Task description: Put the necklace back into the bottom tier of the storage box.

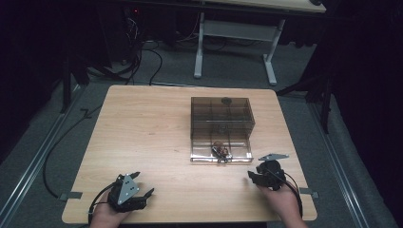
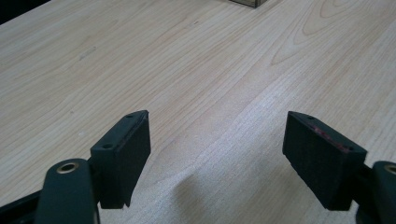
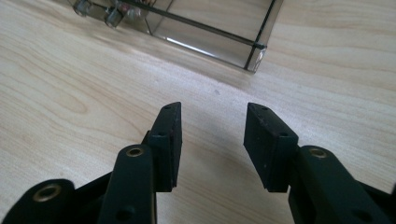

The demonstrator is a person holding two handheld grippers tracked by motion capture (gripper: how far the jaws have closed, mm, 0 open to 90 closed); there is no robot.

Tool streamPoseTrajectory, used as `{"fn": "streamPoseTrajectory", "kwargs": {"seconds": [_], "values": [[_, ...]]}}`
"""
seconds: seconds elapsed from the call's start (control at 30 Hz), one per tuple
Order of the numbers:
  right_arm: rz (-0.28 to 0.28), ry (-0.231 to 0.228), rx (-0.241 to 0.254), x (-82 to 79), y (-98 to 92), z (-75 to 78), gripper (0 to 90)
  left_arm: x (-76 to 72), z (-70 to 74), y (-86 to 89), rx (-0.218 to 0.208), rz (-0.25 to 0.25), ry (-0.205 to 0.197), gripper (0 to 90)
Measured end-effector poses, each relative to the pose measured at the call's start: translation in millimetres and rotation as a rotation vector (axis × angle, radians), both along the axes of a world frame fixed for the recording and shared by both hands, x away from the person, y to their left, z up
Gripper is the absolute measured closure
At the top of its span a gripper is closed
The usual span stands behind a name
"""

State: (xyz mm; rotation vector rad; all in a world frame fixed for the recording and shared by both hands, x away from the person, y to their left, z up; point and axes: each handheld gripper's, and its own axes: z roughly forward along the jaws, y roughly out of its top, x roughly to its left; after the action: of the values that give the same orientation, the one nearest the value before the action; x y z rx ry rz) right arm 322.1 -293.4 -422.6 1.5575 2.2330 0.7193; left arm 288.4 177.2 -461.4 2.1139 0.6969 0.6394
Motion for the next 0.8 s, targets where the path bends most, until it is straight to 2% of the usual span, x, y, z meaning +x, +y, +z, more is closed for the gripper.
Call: {"fn": "streamPoseTrajectory", "kwargs": {"seconds": [0.13,0.33,0.57,0.8], "values": [[0.000,-0.054,0.025,-5.4,-1.1,-6.2,54.8,0.2,0.2,1.1,-0.014,0.006,0.002,23.6],[0.010,-0.144,0.027,-12.7,4.8,-17.0,52.7,-0.5,0.3,1.4,-0.023,0.011,-0.006,23.7],[0.024,-0.254,0.053,-20.0,8.6,-28.9,51.5,-1.0,0.5,2.1,-0.027,0.024,-0.015,23.7],[0.036,-0.379,0.123,-32.8,6.8,-30.6,50.8,-1.7,0.6,3.2,-0.044,0.032,-0.025,23.7]]}}
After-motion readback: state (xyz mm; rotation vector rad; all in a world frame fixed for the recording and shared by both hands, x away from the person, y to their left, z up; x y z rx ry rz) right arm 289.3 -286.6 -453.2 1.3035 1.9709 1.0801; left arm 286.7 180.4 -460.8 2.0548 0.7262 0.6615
